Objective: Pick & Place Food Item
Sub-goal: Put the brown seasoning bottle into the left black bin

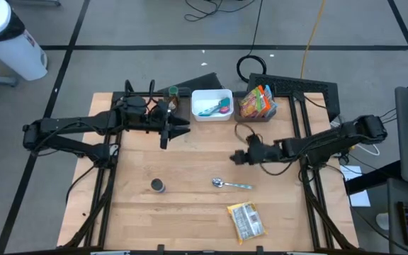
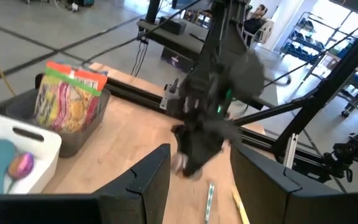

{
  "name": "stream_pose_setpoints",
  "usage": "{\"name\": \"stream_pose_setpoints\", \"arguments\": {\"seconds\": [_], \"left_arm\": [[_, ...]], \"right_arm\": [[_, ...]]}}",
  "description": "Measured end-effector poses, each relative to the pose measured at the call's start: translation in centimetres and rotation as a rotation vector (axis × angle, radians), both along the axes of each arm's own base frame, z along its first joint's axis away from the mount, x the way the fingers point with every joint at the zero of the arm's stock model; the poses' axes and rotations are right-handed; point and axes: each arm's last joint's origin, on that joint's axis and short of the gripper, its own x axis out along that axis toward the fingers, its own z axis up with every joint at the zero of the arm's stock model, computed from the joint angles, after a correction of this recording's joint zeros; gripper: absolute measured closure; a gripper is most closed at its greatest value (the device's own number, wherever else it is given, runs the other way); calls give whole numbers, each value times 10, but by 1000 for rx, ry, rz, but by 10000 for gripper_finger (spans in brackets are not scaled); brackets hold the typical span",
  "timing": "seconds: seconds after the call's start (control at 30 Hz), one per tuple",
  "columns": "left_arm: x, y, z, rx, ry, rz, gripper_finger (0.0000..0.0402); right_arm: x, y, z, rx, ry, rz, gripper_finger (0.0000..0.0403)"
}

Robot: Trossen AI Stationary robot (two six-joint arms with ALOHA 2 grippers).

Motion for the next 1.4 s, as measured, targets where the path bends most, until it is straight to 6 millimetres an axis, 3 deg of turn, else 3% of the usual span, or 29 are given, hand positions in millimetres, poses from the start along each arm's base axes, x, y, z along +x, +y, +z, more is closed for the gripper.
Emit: {"name": "stream_pose_setpoints", "arguments": {"seconds": [0.33, 0.6, 0.83, 1.0, 1.17, 1.4], "left_arm": [[9, -1, -5, -98, 7, -22, 227], [56, -28, -25, 6, -97, -151, 227], [83, -33, -42, 21, -113, -44, 227], [90, -31, -29, 73, -87, 18, 227], [94, -33, -1, 104, -101, 48, 227], [95, -21, 18, -215, -159, 82, 227]], "right_arm": [[19, -28, 59, -235, -562, -57, 217], [18, -50, 79, -255, -765, -1, 217], [17, -51, 89, -214, -884, 107, 217], [15, -50, 97, -195, -979, 146, 217], [11, -51, 107, -255, -1082, 145, 217], [6, -64, 116, -366, -1154, 150, 217]]}}
